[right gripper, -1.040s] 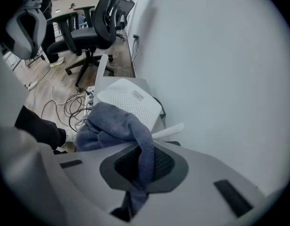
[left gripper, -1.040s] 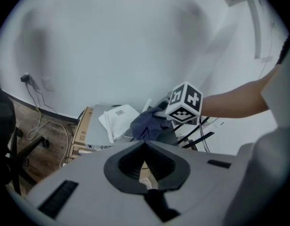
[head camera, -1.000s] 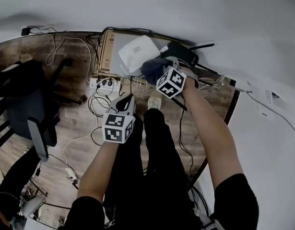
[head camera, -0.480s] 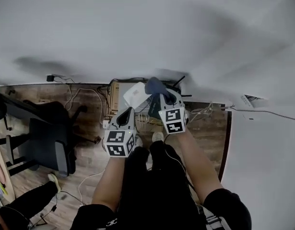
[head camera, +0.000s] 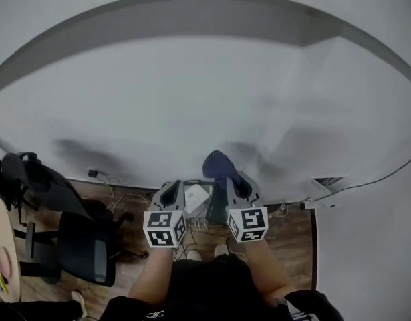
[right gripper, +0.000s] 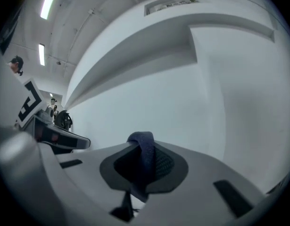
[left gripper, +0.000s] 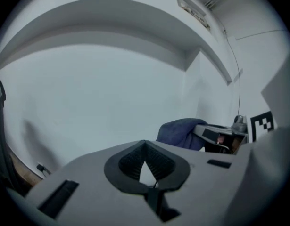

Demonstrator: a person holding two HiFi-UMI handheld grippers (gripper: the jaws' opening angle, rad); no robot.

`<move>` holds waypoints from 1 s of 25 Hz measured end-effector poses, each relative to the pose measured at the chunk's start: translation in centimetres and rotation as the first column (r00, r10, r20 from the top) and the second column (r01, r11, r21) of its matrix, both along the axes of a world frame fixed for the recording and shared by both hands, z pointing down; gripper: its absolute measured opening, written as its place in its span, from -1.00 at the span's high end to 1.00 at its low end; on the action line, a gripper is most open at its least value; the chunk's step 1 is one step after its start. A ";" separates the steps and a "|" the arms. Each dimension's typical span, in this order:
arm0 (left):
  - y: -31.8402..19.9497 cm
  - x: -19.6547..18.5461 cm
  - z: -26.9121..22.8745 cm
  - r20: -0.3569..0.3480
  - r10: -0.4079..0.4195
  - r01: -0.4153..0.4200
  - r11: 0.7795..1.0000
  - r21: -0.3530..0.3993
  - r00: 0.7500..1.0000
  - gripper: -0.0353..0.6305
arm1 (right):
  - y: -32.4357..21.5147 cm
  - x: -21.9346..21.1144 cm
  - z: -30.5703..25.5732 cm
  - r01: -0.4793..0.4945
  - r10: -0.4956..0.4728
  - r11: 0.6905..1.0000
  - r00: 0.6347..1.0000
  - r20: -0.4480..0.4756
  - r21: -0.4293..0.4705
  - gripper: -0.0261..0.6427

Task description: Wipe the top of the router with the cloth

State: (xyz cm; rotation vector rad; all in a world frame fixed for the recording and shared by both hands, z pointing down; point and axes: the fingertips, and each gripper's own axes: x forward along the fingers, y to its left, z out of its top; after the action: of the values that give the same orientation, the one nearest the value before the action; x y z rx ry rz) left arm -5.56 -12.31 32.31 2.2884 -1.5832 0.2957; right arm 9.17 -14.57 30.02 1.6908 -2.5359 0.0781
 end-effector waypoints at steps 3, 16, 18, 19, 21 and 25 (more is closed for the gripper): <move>-0.6 1.1 -5.9 0.023 0.002 -0.004 0.994 0.107 1.000 0.91 | 0.4 1.3 -5.3 -0.010 0.008 0.998 1.000 0.027 0.061 0.89; -1.6 4.2 -14.5 0.020 0.005 -0.009 0.974 0.224 1.000 0.91 | 0.2 5.1 -12.4 -0.045 0.037 0.998 0.982 0.186 0.041 0.89; -2.1 4.8 -14.3 0.027 0.020 -0.026 0.976 0.216 0.999 0.91 | 0.0 5.5 -12.8 -0.055 0.044 0.997 0.979 0.199 0.051 0.89; -2.2 5.2 -14.1 0.031 0.031 -0.037 0.977 0.212 0.999 0.91 | -0.1 5.7 -12.9 -0.060 0.048 0.997 0.978 0.202 0.054 0.89; -2.4 5.9 -13.9 0.036 0.049 -0.055 0.977 0.207 0.998 0.91 | -0.1 5.9 -12.6 -0.057 0.045 0.997 0.977 0.207 0.050 0.89; -2.8 6.8 -13.6 0.043 0.077 -0.084 0.976 0.201 0.996 0.91 | -0.4 5.7 -12.0 -0.040 0.032 0.999 0.976 0.217 0.032 0.89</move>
State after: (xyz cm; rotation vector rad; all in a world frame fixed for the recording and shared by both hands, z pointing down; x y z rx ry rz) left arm 1.28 -15.12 18.67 2.5184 -1.6057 0.2038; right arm 14.87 -14.97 18.04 1.8360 -2.6739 0.2331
